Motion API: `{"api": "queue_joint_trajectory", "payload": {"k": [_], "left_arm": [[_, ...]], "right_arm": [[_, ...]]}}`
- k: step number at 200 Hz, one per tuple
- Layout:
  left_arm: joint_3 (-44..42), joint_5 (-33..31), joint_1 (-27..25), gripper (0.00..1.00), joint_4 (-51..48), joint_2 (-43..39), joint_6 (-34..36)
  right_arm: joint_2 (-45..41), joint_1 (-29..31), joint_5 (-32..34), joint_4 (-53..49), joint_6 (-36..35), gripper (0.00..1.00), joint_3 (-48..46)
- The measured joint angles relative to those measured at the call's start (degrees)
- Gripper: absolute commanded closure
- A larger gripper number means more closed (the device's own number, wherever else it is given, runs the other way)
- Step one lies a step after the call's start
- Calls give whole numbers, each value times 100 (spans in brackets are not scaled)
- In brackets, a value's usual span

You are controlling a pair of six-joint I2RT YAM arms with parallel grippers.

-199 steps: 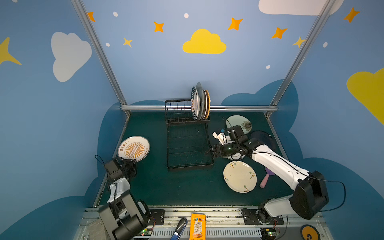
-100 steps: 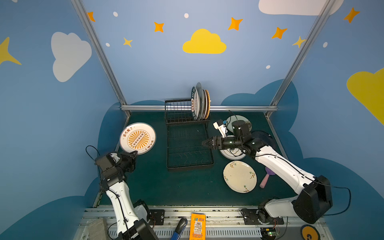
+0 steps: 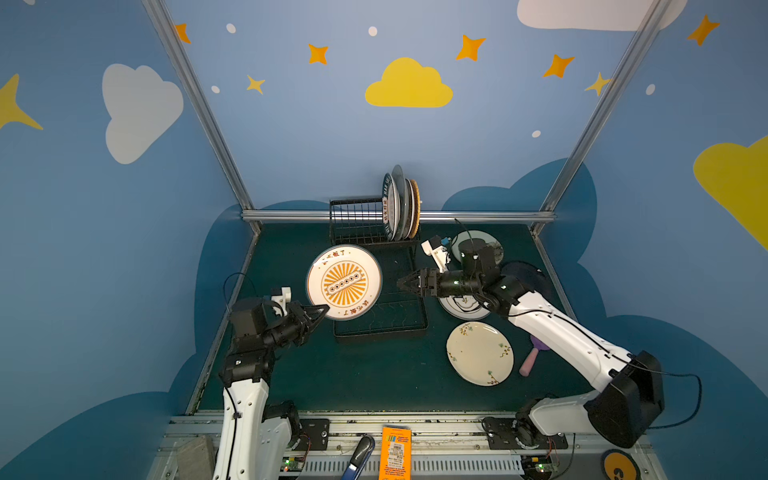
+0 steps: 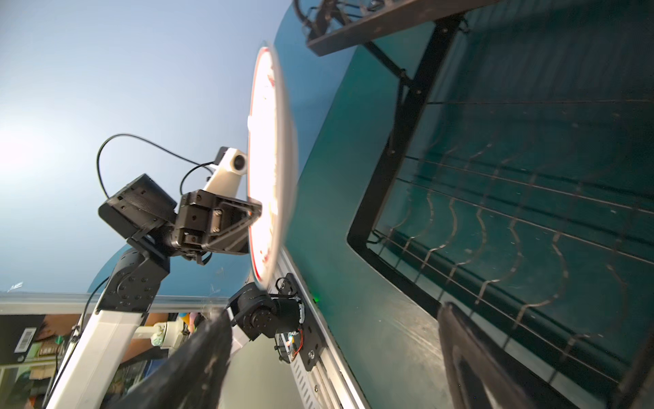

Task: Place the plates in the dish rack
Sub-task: 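Lift the plate upright over the rack with left gripper while right grasps it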

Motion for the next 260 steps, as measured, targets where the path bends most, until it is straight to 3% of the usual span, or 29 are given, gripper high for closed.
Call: {"api": "queue_joint_trajectory", "payload": {"k": [34,63,106,142,165,173,203,218,228,260], "left_arm": [[0,-201,-981,96,356,199,-219],[0,-385,-1421,96,684,345,-367],[0,-586,-1589,96,852,437,-398],[0,-643,-1600,96,933,612,-258],[72,-656,-1626,96,916,750,-35],[107,-647,-1624,89,901,817,42],[393,-796,-1626,25,713,1047,385],[629,-1047,-1600,7,402,1150,605],[796,-1292,-1567,0,122,1187,813],[1010,-2225,-1325,0,-573,1062,1217]], "right_arm": [[11,195,350,-83,-72,34,221],[116,192,608,-256,-9,52,306],[131,201,833,-332,140,71,306],[129,286,1078,-372,391,99,306],[116,348,1399,-483,457,100,302],[96,385,1508,-494,463,100,299],[31,527,1770,-590,455,100,295],[-76,592,1952,-647,435,100,282],[-184,608,2098,-682,402,100,282],[-745,608,2809,-728,181,100,251]]}}
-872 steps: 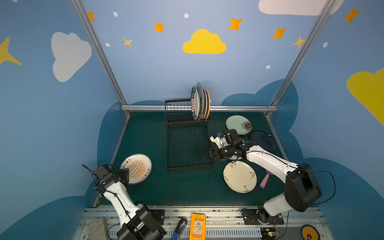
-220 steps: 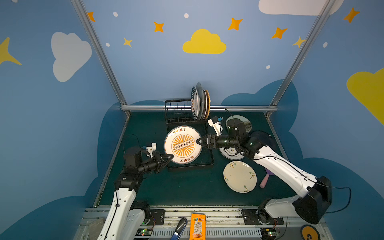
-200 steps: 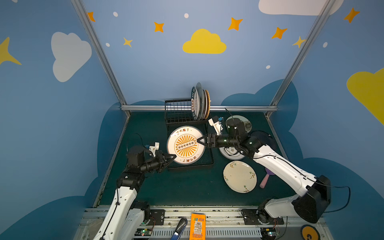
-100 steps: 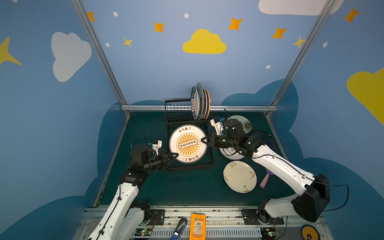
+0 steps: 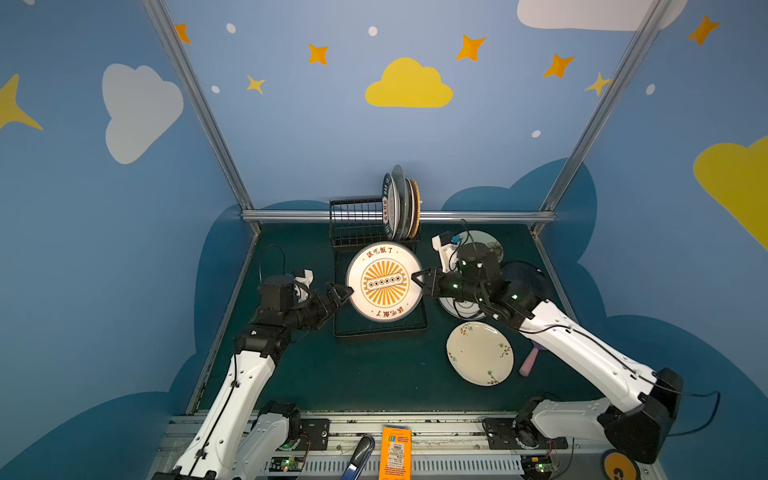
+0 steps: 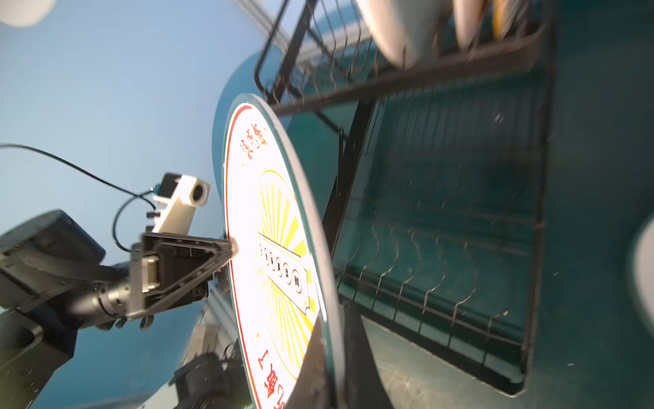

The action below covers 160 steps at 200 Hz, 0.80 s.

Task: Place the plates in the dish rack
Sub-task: 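Lift the plate upright over the rack with left gripper while right grasps it, then carry the orange-sunburst plate toward the rack slots with the right gripper while left withdraws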

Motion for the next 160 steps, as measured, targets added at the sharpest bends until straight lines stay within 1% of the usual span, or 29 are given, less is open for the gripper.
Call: {"api": "queue_joint_trajectory", "payload": {"k": [28,45,70,91,128,160], "left_arm": [[-380,-658,199,0,-313,-236,153],[-640,-780,190,0,-409,-181,251],[-767,-911,94,0,-514,205,348],[-765,-942,-20,0,-466,514,402],[-625,-1104,-466,0,-361,1023,426],[-531,-1259,-699,0,-142,1279,424]], "right_arm": [[-413,-11,501,13,-232,100,-26],[-507,-11,756,-63,-404,100,50],[-468,-13,1016,-131,-667,100,267],[-393,-13,1189,-118,-890,100,483],[-157,-9,1445,-94,-1207,100,931],[72,52,1766,-87,-1449,100,1351]]}}
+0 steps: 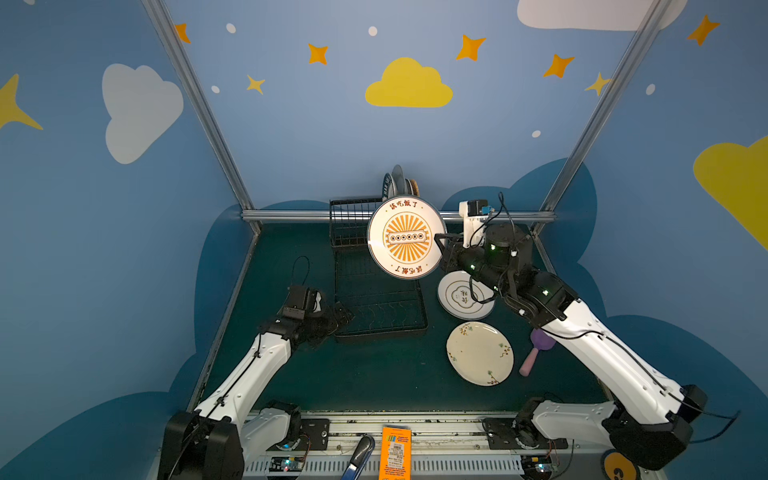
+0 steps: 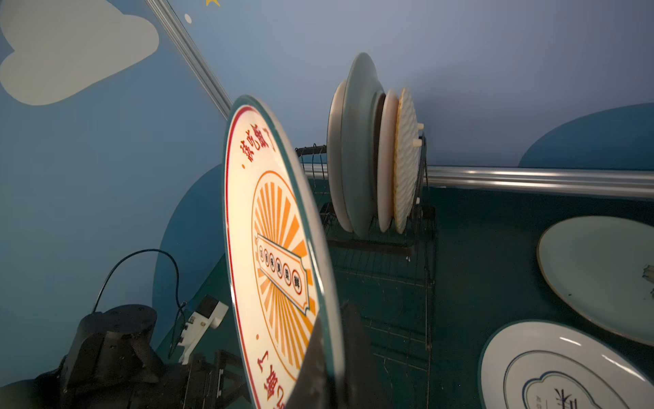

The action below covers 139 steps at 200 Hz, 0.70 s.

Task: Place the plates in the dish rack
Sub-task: 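Carry the orange-sunburst plate toward the rack slots with the right gripper while left withdraws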

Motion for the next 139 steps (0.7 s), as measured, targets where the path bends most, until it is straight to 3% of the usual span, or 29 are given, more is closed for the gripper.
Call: {"api": "queue_joint_trajectory", "payload": {"k": [92,139], "left_arm": [[284,-315,-330,0,374,748,0],[356,-601,-824,0,365,918,-55]], "right_arm": [[525,199,619,-11,-417,100,741],[756,238,798,9,-564,100,955]]}}
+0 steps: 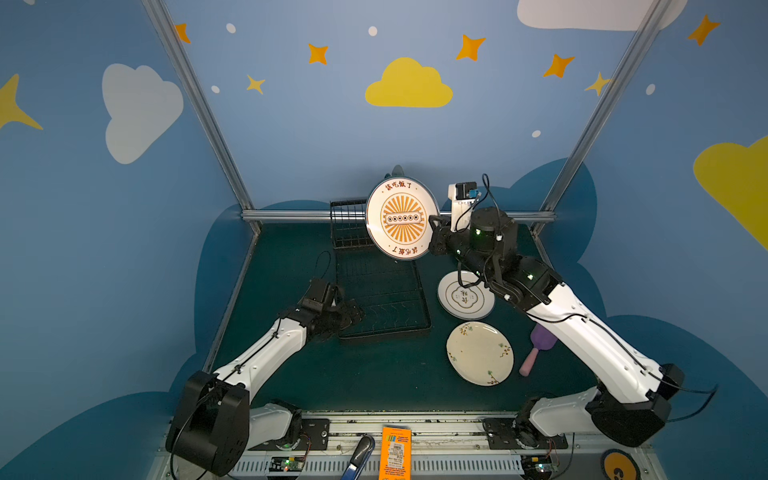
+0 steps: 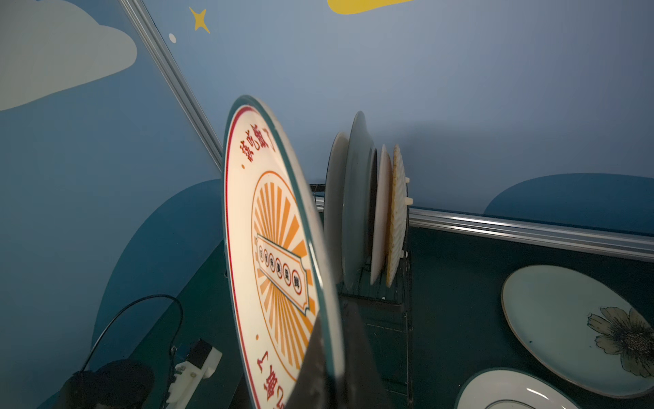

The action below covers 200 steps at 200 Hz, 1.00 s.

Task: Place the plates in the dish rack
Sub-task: 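Carry the orange-sunburst plate toward the rack slots with the right gripper while left withdraws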

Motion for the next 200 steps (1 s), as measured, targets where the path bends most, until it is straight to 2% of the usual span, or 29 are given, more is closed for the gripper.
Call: {"api": "queue_joint_trajectory", "payload": {"k": [73,102,132,159,200], "left_arm": [[31,-120,-686,0,229,236,-376],[164,-118,-975,0,302,452,-503],[402,-295,-992,0,90,426,-474],[535,-662,-852,0,-365,-138,-323],[540,-1266,-592,0,-1099,-1845,249]], "right_arm": [[203,175,282,153,-236,100,313],[337,304,649,372,-470,100,389],[588,470,1220,629,-848,100,507],[1025,634,1864,857,-1296,100,874],[1757,761,2636,1287,-2046,100,1451]]}}
